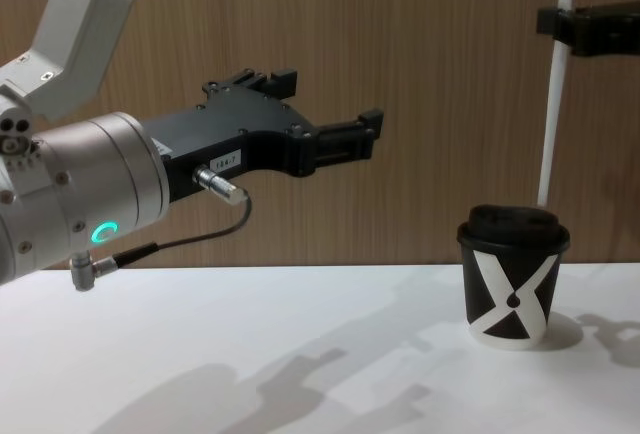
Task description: Pick up the straw with one hand, pass it to the other hand, and insert it into the cup.
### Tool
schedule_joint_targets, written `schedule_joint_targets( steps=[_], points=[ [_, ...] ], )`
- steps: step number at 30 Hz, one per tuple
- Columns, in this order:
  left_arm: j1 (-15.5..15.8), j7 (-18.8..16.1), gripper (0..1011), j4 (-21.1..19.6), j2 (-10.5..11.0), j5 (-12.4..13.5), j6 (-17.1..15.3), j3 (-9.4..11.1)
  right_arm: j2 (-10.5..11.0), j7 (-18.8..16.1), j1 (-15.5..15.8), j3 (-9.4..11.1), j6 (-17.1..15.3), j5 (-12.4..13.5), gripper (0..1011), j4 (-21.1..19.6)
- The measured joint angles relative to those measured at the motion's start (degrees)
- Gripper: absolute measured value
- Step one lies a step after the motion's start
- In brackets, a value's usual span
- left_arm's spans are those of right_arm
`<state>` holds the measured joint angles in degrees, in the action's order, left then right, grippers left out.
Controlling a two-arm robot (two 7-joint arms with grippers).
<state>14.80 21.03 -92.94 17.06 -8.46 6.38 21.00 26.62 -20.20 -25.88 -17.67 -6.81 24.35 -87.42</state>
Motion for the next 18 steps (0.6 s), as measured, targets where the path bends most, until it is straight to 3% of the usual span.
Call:
schedule_joint_targets(
  steps=[18],
  points=[
    [0.0,0.0,1001,0.0,0.0,0.0,0.0,0.0,-0.7,-0.7,0.5,0.4,-1.3,-0.4,5,0.1]
  ],
)
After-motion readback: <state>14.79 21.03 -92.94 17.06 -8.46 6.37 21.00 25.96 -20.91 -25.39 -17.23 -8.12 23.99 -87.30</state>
